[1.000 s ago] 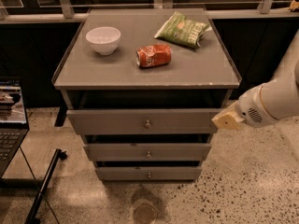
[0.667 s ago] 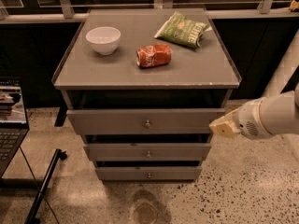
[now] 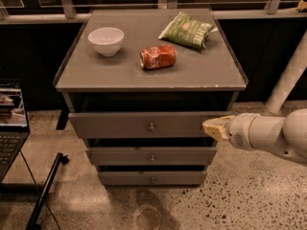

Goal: Open top drawer

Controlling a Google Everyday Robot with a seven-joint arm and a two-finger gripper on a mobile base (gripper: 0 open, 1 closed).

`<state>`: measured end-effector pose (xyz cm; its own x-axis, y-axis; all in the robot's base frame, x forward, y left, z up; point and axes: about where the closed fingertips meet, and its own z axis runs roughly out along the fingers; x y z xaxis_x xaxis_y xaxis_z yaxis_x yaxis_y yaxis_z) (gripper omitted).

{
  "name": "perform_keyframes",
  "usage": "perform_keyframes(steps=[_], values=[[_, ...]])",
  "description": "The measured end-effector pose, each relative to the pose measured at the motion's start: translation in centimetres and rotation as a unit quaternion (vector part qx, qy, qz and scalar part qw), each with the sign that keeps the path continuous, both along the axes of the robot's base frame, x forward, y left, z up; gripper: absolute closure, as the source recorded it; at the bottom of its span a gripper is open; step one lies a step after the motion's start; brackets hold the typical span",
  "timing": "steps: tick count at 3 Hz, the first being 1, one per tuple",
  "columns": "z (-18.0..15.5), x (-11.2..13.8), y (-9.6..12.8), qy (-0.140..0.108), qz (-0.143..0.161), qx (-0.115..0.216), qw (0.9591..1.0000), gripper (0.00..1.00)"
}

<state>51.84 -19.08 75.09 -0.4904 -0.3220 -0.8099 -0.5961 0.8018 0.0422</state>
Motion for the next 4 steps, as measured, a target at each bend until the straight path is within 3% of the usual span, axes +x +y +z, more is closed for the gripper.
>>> perform_keyframes(steps=[1, 2, 4], values=[[0.1, 4.7, -1.0, -0.052, -0.051, 0.017, 0.9972, 1.0], [0.1, 4.7, -1.0, -0.052, -0.051, 0.017, 0.9972, 1.0], [-1.4, 10.6, -2.1, -0.071, -0.076, 0.012, 0.9945, 1.0]])
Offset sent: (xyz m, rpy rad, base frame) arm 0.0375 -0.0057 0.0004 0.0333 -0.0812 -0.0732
